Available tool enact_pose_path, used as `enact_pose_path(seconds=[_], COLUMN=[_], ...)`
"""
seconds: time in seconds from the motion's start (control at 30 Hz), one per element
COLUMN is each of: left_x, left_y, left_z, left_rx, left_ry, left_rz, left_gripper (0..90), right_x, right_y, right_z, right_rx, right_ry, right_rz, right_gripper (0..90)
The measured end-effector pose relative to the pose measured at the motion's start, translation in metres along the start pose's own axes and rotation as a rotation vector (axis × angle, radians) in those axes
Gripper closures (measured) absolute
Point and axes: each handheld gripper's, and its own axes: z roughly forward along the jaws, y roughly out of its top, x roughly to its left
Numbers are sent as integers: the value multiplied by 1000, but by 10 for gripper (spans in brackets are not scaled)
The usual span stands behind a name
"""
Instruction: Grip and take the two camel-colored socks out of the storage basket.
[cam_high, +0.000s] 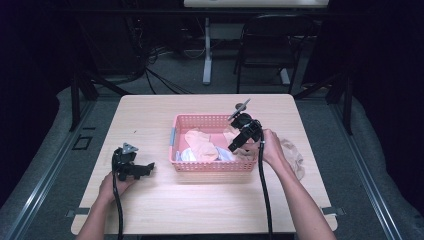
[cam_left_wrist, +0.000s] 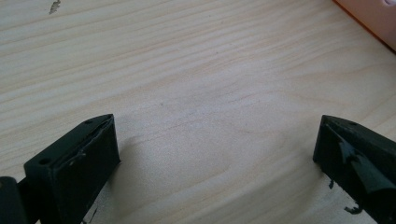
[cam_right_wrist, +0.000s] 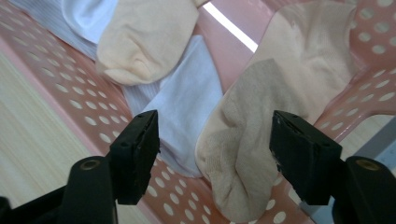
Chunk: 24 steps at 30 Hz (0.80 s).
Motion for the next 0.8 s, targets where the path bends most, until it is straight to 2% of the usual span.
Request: enact_pose_path(seconds=[0.1, 0.17, 0.27, 0.4, 0.53, 0.63, 0.67, 0.73, 0.8], left_x=[0, 0, 0, 0, 0, 0, 0, 0, 0], left_y=[0, 0, 0, 0, 0, 0, 0, 0, 0], left_z=[0, 0, 0, 0, 0, 0, 0, 0, 0], left_rx=[0, 0, 0, 0, 0, 0, 0, 0, 0], left_ry=[0, 0, 0, 0, 0, 0, 0, 0, 0], left_rz=[0, 0, 0, 0, 0, 0, 0, 0, 0], left_gripper=[0, 0, 0, 0, 0, 0, 0, 0, 0], right_x=[0, -1, -3, -6, -8, -7, -7, -7, -7], right_y=[1, 2, 1, -1, -3, -5, -5, -6, -6], right_z=[8, 12, 19, 28, 35, 41, 40, 43, 43], right_rx=[27, 61, 83, 130, 177, 174, 198, 197, 208], right_ry=[-6, -31, -37, -70, -92, -104, -110, -134, -134], right_rz=[6, 0, 13, 17, -1, 5, -11, -16, -8], right_gripper=[384, 415, 457, 495, 536, 568, 585, 614, 672])
